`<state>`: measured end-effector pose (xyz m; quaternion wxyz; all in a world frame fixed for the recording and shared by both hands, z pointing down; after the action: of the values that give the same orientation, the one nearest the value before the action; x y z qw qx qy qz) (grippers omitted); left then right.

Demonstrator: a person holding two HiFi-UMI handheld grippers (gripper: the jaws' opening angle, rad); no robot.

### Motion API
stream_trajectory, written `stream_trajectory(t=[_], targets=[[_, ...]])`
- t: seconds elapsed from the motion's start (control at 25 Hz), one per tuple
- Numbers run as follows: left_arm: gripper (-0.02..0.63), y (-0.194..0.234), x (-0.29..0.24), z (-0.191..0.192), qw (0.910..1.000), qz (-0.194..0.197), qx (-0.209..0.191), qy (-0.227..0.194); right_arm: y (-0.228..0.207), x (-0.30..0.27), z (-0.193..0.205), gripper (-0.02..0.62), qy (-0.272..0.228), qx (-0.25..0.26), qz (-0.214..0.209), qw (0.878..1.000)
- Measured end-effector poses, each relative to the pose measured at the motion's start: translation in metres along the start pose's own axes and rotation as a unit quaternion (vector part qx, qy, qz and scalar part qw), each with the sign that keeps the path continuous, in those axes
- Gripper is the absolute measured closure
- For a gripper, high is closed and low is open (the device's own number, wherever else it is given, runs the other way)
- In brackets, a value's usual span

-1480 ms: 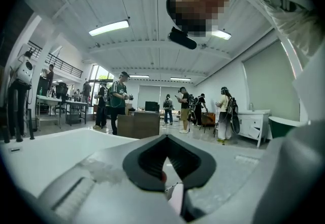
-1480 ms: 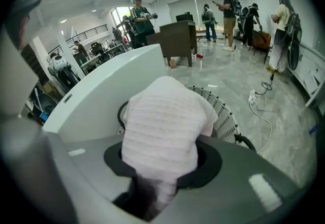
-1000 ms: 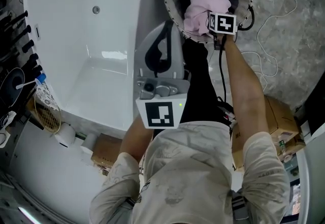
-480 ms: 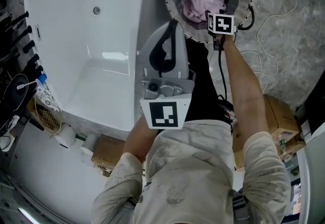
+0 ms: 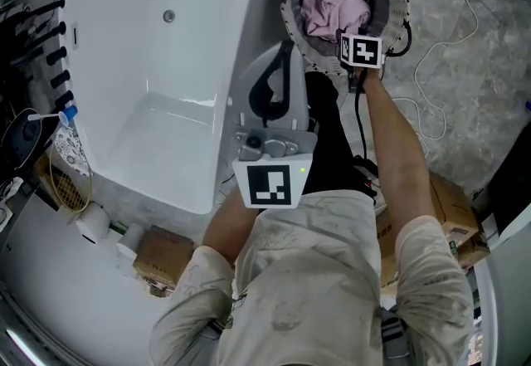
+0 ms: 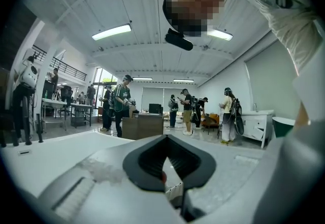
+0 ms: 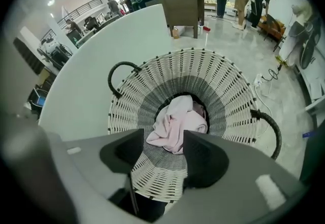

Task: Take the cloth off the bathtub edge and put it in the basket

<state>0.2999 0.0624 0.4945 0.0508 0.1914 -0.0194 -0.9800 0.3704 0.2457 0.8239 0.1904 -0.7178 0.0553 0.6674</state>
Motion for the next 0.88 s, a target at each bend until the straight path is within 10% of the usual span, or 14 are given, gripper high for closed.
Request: stream_trajectory(t=[0.88], targets=[[0.604, 0.040, 0.202, -0.034, 0.9787, -0.190, 0.037, -0.068, 0.127, 0.091, 0.040, 0.350, -0.053, 0.214, -0.023, 0.975]])
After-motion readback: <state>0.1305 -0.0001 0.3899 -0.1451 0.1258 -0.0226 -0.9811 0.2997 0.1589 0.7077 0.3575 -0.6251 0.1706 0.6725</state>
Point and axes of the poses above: the fingertips, and each gripper's own axes: x backward along the fingers, y to its left, z out of its underside, the point moved 9 cm from there along x, backward along the fingers, and after that the axes turned 15 degrees about y, right-handed, at the moved point
